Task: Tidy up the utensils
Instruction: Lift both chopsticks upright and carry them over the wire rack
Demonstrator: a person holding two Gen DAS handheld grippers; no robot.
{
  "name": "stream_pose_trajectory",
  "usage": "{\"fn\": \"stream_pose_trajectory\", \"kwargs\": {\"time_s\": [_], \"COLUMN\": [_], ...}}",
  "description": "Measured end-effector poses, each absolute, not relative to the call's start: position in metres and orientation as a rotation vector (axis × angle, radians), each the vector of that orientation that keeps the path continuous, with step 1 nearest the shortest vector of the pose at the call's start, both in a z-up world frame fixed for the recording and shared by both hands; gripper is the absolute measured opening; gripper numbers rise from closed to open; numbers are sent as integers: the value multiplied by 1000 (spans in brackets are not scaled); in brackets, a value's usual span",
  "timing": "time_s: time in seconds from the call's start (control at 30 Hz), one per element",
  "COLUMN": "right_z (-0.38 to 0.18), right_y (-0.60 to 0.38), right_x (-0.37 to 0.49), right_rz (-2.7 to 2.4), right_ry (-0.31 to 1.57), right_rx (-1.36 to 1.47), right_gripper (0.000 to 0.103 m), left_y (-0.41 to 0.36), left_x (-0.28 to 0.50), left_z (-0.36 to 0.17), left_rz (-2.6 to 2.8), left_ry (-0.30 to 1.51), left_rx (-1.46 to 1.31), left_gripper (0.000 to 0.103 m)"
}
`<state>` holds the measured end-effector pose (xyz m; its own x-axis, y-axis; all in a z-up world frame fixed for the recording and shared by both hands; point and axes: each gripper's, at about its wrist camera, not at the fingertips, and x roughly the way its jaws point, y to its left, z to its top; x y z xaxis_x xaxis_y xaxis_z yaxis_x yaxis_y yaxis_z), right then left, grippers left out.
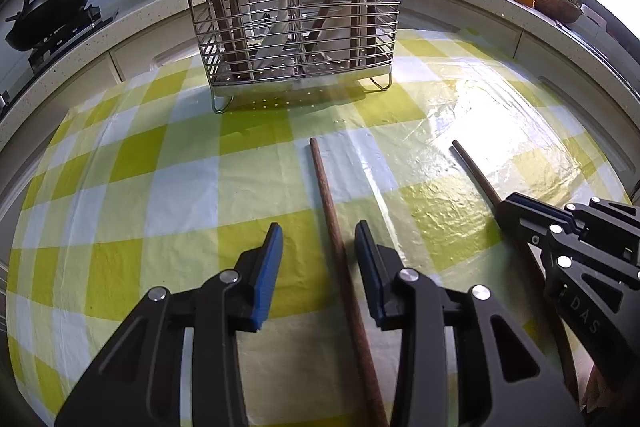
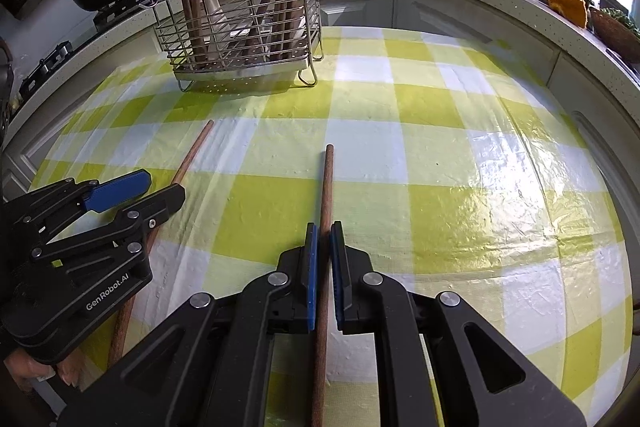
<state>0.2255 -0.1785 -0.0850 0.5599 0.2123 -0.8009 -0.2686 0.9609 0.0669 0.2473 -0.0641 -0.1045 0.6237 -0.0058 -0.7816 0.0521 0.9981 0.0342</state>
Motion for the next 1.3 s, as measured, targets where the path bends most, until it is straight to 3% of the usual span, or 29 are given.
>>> {"fn": "stream_pose_trajectory", "kwargs": {"time_s": [0.07,0.13,0.23,0.7,1.3], "right_z": [-85,-85,-85,-19,55], "right_y": [-179,-179,-179,-167,-156], "right_x": [225,225,227,220,184], "right_rz": [288,288,291,390,445], "right_ry": [935,931,928,737,566], "right_rx": [-66,-63,-54,40,16], "right_gripper": [8,8,8,8,8], "left_y": [-63,-63,-57,-10,-4], "left_x": [247,246,247,224,176], "left_z": [-105,-104,-104,-35,49], "left_rz": [-48,-45,-65,-51,-24], "left_ry": [892,883,882,751,540], "left_rx": [58,70,43,-42,-18], "left_gripper": [34,9,6,6,6]}}
